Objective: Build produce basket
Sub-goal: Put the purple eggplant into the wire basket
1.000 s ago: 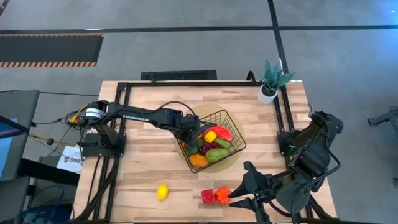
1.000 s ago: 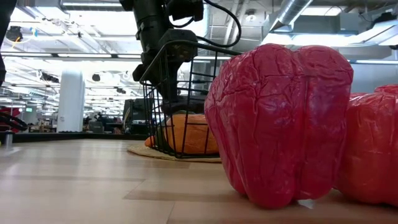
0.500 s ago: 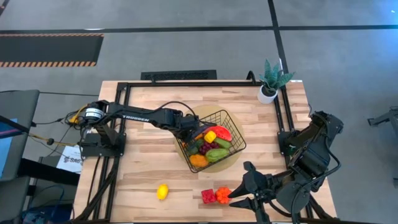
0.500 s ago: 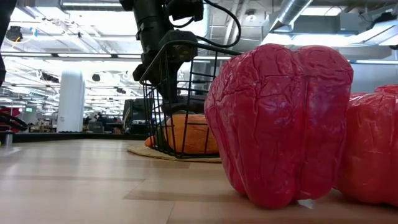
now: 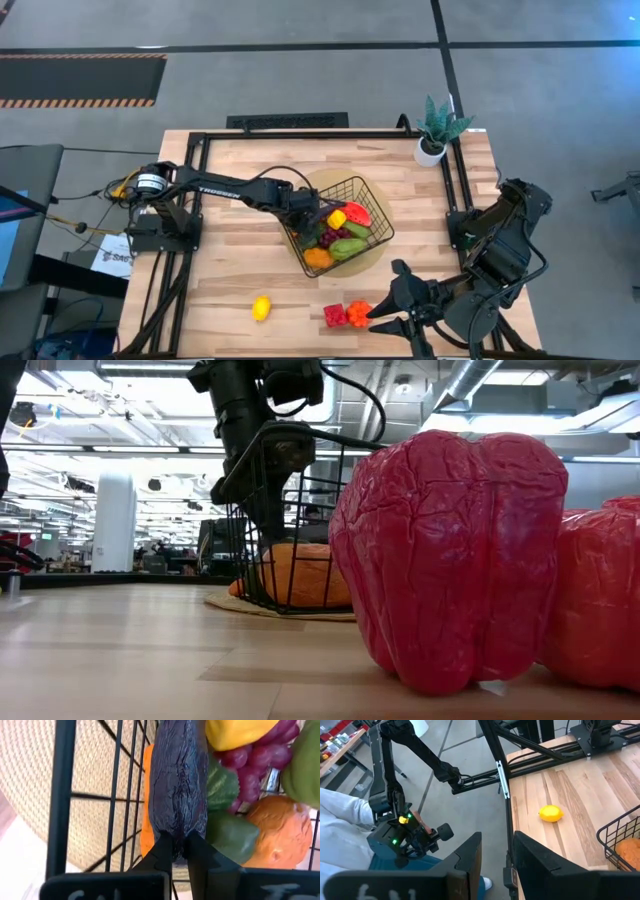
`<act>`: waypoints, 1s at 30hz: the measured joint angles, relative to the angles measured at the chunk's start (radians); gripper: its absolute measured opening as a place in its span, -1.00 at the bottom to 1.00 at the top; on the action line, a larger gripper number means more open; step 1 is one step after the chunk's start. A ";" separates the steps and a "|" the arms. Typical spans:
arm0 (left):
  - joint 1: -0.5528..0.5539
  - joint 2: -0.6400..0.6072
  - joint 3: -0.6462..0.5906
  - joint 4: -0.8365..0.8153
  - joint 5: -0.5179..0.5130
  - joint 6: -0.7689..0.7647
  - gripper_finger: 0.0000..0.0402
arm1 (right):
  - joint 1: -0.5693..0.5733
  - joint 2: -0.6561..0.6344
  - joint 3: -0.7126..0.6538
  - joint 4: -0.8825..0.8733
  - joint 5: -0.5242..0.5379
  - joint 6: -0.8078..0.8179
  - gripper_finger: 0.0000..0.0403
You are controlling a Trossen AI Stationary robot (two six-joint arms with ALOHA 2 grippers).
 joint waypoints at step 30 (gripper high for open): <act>0.002 0.000 0.006 0.049 -0.013 0.092 -0.21 | -0.006 0.000 0.000 0.000 0.002 0.002 -0.35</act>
